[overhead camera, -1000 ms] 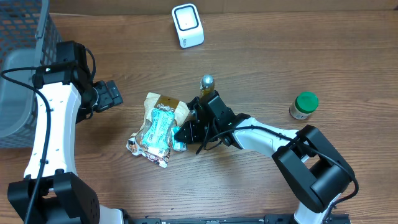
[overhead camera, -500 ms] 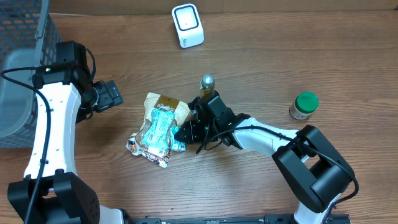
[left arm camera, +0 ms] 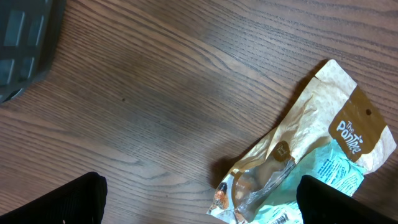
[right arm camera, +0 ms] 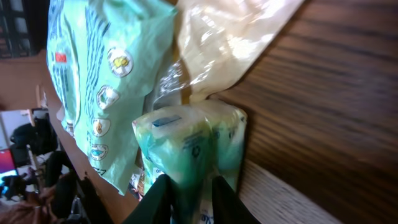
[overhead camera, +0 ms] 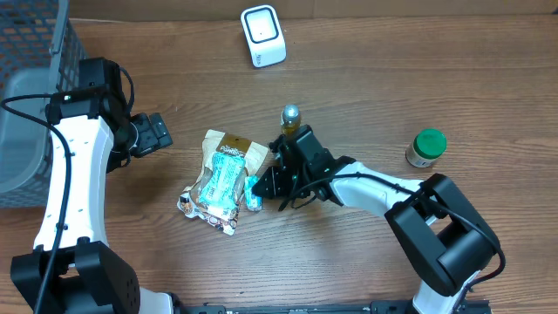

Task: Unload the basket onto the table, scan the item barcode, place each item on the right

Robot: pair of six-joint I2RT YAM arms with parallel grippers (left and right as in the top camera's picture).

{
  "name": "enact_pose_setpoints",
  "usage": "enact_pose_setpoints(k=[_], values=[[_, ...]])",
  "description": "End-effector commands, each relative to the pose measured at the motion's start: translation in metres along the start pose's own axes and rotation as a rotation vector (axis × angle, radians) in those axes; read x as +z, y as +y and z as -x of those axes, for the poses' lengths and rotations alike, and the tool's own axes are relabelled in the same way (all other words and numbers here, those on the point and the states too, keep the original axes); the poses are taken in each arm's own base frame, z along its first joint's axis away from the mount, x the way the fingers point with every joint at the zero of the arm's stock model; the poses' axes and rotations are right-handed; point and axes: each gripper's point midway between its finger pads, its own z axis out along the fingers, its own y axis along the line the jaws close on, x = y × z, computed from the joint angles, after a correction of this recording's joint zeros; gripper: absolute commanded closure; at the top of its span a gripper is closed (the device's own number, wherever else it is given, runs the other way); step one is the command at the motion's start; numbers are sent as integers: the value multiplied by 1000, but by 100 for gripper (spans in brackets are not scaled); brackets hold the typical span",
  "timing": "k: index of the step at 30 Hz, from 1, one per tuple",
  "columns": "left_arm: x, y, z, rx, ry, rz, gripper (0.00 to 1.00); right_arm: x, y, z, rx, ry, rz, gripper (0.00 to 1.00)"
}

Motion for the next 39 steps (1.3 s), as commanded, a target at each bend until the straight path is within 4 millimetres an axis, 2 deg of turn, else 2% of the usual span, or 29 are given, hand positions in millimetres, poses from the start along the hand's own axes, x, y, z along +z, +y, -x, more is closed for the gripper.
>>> enact_pose_setpoints(k=[1,6,16,23,39], values=[[-1,0,1,1,-4,2,0,-16,2,10,14,-26,27,81],[-1,0,1,1,-4,1,0,-22,-8,14,47,-29,14,75],[0,0,1,1,-2,2,0,-22,-8,13,50,-27,12,68],[0,0,1,1,-2,2,0,-21,3,5,35,20,71,56],[0,0,1,1,-3,2,0,-27,12,5,-9,9,85,39]])
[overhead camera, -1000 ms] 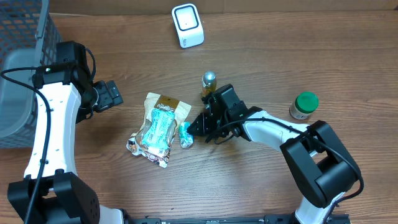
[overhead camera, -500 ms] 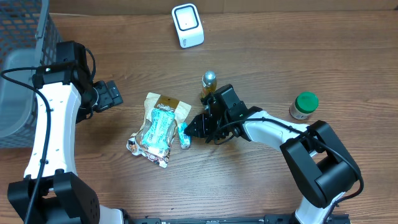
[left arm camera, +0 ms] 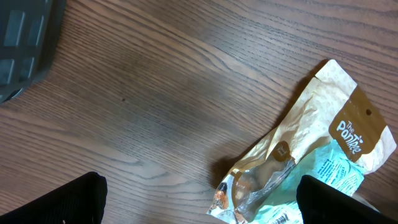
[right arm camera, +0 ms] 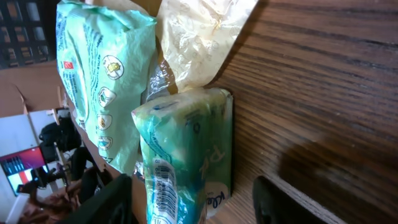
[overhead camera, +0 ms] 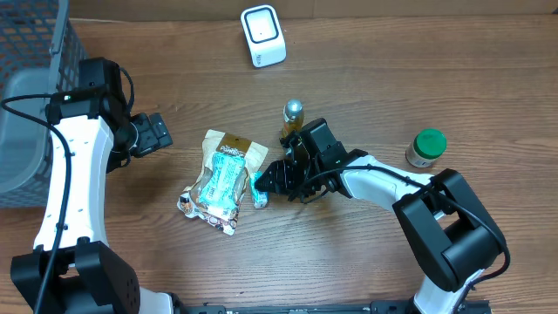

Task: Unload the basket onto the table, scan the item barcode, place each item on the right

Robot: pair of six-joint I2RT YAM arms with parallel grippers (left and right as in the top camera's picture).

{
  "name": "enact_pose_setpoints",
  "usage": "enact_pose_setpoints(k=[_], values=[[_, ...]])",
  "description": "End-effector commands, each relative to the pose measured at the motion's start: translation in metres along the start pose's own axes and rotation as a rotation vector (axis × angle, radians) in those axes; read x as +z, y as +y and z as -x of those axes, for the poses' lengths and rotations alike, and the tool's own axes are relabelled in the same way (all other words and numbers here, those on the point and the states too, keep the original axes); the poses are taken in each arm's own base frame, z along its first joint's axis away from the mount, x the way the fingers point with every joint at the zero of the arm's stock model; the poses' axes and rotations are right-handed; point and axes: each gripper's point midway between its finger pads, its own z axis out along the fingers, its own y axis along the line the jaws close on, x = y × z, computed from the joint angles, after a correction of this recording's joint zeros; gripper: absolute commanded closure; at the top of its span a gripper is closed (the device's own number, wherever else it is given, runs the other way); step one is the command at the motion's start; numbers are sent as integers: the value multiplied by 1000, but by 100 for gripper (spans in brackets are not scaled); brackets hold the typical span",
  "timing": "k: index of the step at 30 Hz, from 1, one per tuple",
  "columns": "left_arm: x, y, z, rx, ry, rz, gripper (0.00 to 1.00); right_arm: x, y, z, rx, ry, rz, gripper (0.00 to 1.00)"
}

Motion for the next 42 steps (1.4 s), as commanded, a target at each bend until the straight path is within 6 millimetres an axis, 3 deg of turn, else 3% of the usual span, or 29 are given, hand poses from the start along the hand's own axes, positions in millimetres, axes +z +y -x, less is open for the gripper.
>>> enact_pose_setpoints(k=[1,15,19,29,34,42], values=[[0,0,1,1,-2,2,0,-13,21,2,-75,-32,29,39],[0,0,1,1,-2,2,0,-48,35,3,-243,-280,-316,26],[0,0,1,1,-2,2,0,-54,42,-2,-252,-273,-381,21],[0,0,1,1,-3,2,1,-93,103,6,-279,-273,-422,24],[0,0,1,1,-2,2,0,-87,102,-1,-289,-249,-446,21],[0,0,1,1,-2,2,0,-59,90,-12,-333,-219,-537,21]])
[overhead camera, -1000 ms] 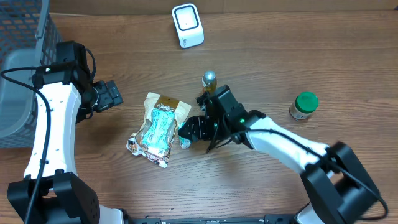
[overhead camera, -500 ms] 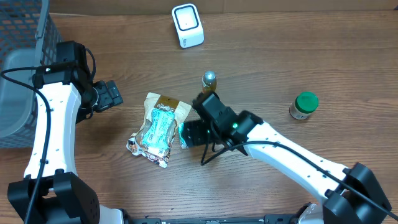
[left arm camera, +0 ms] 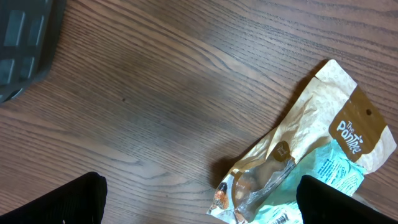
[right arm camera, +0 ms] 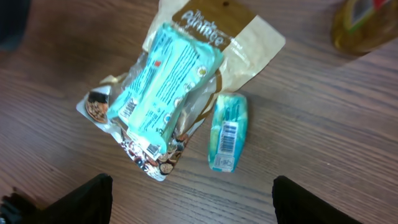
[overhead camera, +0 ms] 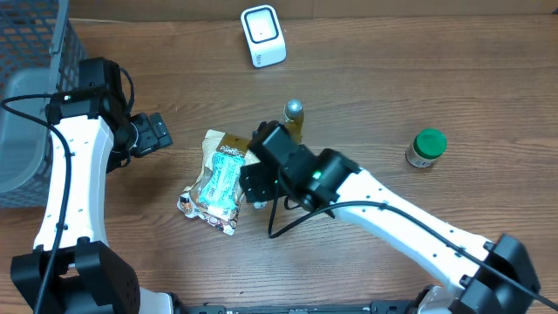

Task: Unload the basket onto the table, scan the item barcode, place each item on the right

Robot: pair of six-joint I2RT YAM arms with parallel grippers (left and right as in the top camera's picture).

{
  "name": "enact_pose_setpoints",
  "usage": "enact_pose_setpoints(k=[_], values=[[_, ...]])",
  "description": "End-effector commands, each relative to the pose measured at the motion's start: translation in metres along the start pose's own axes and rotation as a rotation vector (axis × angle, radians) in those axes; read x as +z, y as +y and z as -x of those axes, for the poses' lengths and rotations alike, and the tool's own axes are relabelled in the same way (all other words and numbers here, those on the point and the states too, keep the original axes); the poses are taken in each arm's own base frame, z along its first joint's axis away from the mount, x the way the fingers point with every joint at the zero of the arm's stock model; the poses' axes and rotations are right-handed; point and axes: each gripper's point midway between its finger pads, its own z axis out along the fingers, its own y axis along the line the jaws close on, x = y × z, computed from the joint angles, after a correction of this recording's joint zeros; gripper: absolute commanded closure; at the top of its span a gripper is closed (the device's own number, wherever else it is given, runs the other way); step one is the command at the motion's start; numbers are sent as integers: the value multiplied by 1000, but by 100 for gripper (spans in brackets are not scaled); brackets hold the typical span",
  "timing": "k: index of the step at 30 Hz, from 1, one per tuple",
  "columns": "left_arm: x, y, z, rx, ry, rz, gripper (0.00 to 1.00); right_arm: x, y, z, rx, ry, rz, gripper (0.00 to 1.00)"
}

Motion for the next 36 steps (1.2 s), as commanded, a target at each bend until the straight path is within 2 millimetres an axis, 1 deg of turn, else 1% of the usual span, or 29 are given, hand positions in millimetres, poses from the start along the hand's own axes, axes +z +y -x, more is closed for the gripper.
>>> enact_pose_setpoints(k=[1,7,9,12,14,17,18,24,25,26,30,31,36], values=[[0,0,1,1,-3,2,0,11,0,0,-24,-17,-50,21],[0,0,1,1,-2,2,0,41,-14,1,-52,-41,-176,21],[0,0,1,1,-3,2,0,52,-15,-1,-54,-28,-184,20],[0,0,1,1,-3,2,0,65,-15,-6,-57,-5,-183,18],[0,0,1,1,-2,2,1,70,-15,-8,-58,0,-187,15],[0,0,1,1,-3,2,1,71,-15,-7,-57,-3,-185,6],[0,0,1,1,-3,2,0,71,-15,-6,-56,-6,-184,0],[0,0,1,1,-2,2,0,74,-11,-3,-53,-29,-162,0],[0,0,1,1,-3,2,0,75,-11,-3,-53,-28,-162,4],[0,0,1,1,-2,2,0,75,-12,-4,-53,-24,-165,13],[0,0,1,1,-2,2,1,79,-17,-11,-51,-8,-177,24],[0,0,1,1,-2,2,0,80,-19,-13,-51,-6,-178,26],[0,0,1,1,-3,2,0,86,-21,-16,-51,-17,-170,27]])
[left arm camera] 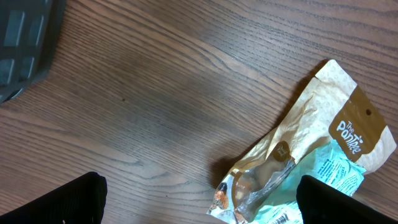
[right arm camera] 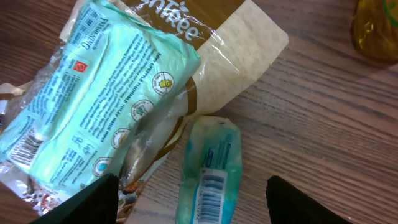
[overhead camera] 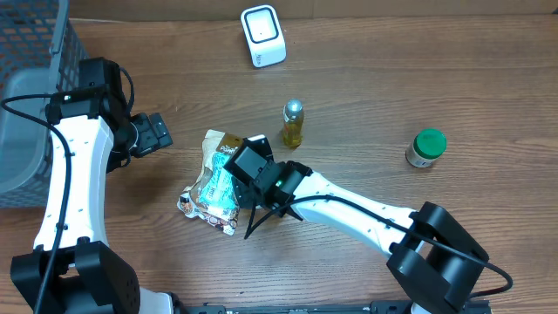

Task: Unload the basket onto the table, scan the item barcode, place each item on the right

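Observation:
A small teal packet (right arm camera: 208, 171) lies on the table with its barcode facing up, right beside a large teal packet (right arm camera: 106, 118) that rests on a brown-and-cream pouch (right arm camera: 245, 37). My right gripper (right arm camera: 208, 208) hangs open straight above the small packet, one finger on each side of it, holding nothing. In the overhead view the right wrist (overhead camera: 250, 163) covers the small packet. The white scanner (overhead camera: 262, 35) stands at the table's far edge. My left gripper (left arm camera: 199, 205) is open and empty, left of the pouch (left arm camera: 323, 137).
A small yellow bottle (overhead camera: 293, 122) stands just behind the pile and shows at the corner of the right wrist view (right arm camera: 379, 28). A green-lidded jar (overhead camera: 427, 146) is at the right. A grey wire basket (overhead camera: 26, 87) fills the left edge.
My right gripper has come lower and closer over the small teal packet, which now fills the space between the open fingers. The packet and the left arm have not moved.
My right gripper was shut on the small teal packet, low beside the pile. Then it stood open with the packet lying against the pouch. Then it was high above the pile, looking down on the barcode. Now it is low over the packet.

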Robot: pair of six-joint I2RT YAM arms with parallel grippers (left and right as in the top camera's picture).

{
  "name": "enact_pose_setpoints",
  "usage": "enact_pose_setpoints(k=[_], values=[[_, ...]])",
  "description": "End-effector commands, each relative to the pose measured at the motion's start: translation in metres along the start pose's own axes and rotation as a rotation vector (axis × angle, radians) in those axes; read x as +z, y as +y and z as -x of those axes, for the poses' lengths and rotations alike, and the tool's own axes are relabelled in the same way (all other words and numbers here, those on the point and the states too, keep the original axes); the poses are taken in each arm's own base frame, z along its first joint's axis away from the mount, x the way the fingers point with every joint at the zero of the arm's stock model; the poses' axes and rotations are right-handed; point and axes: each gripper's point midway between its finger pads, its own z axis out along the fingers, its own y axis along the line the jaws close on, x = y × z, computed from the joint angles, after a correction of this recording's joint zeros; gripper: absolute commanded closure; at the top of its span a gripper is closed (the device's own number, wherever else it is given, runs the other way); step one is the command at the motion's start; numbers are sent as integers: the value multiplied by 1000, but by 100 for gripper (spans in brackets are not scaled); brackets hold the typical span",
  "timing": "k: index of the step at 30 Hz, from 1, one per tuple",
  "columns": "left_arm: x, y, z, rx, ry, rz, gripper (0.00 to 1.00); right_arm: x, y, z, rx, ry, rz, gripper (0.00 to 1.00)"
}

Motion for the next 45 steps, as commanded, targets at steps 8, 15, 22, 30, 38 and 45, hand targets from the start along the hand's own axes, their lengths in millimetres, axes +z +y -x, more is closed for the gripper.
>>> enact_pose_setpoints(k=[8,15,22,30,38,45], values=[[0,0,1,1,-3,2,0,6,-4,-11,-5,20,-12,42],[0,0,1,1,-3,2,0,15,1,-17,-1,13,35,41],[0,0,1,1,-3,1,0,20,0,-27,-1,35,53,44],[0,0,1,1,-3,1,0,25,0,-29,1,16,65,48],[0,0,1,1,-3,2,0,25,1,-27,2,10,69,71],[0,0,1,1,-3,2,1,25,3,-24,3,-3,78,51]])
